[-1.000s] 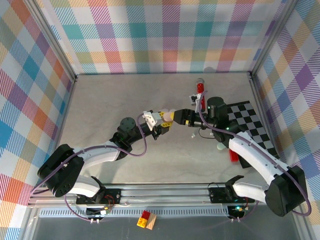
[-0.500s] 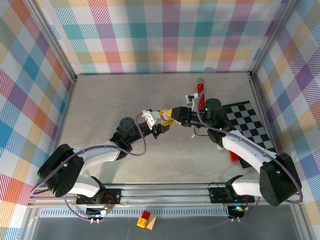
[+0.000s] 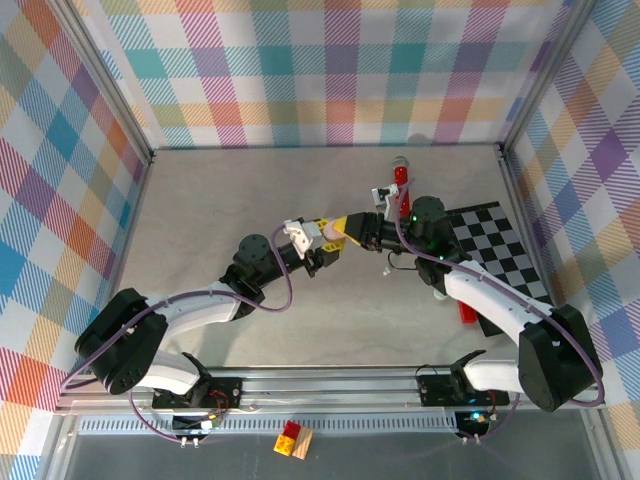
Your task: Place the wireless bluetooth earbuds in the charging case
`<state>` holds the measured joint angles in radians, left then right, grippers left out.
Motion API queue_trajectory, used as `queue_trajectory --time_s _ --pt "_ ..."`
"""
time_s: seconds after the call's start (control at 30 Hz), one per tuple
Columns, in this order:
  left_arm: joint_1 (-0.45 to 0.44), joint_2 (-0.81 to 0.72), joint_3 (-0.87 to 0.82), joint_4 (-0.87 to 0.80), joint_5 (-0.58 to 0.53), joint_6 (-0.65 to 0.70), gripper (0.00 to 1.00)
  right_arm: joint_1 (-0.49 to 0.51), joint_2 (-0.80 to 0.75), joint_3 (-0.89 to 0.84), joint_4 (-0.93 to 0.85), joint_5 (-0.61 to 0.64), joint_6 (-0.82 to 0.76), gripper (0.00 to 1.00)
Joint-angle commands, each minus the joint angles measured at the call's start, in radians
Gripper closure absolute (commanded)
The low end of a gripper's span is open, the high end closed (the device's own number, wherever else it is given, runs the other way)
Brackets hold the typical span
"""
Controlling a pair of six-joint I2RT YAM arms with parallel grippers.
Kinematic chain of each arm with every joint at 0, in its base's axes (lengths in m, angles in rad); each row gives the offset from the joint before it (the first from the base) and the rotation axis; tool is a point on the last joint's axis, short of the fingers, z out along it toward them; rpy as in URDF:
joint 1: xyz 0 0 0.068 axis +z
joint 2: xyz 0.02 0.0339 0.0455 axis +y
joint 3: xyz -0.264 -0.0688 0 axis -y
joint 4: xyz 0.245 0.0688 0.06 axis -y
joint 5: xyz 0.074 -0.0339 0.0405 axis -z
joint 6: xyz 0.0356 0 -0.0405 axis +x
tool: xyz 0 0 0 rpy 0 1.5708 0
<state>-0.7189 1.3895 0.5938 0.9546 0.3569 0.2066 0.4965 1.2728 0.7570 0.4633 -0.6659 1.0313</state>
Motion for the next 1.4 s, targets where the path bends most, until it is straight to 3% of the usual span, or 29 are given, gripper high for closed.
queue_trajectory --time_s 0.0,0.2,0.37,0.6,1.03,1.37 --pt "-0.011 -0.052 0.011 -0.040 0.000 0.024 0.43 -0.001 -0.012 -0.017 -0.022 0.035 -0.042 0.87" --pt "-0.010 -0.116 -0.045 -0.121 -0.048 0.025 0.14 -0.048 -0.042 -0.070 -0.105 0.151 -0.090 0.87" --pt "0.002 -0.163 -0.098 -0.188 -0.097 -0.013 0.01 -0.093 -0.026 -0.104 -0.203 0.272 -0.163 0.87" --pt "0.014 -0.169 -0.126 -0.227 -0.087 -0.044 0.00 -0.120 0.101 -0.084 -0.227 0.428 -0.230 0.87" --pt "0.014 -0.148 -0.126 -0.219 -0.055 -0.056 0.00 -0.127 0.474 0.067 -0.111 0.449 -0.188 0.85" --pt "0.013 -0.150 -0.127 -0.214 -0.053 -0.056 0.00 -0.127 0.602 0.215 -0.240 0.485 -0.232 0.66"
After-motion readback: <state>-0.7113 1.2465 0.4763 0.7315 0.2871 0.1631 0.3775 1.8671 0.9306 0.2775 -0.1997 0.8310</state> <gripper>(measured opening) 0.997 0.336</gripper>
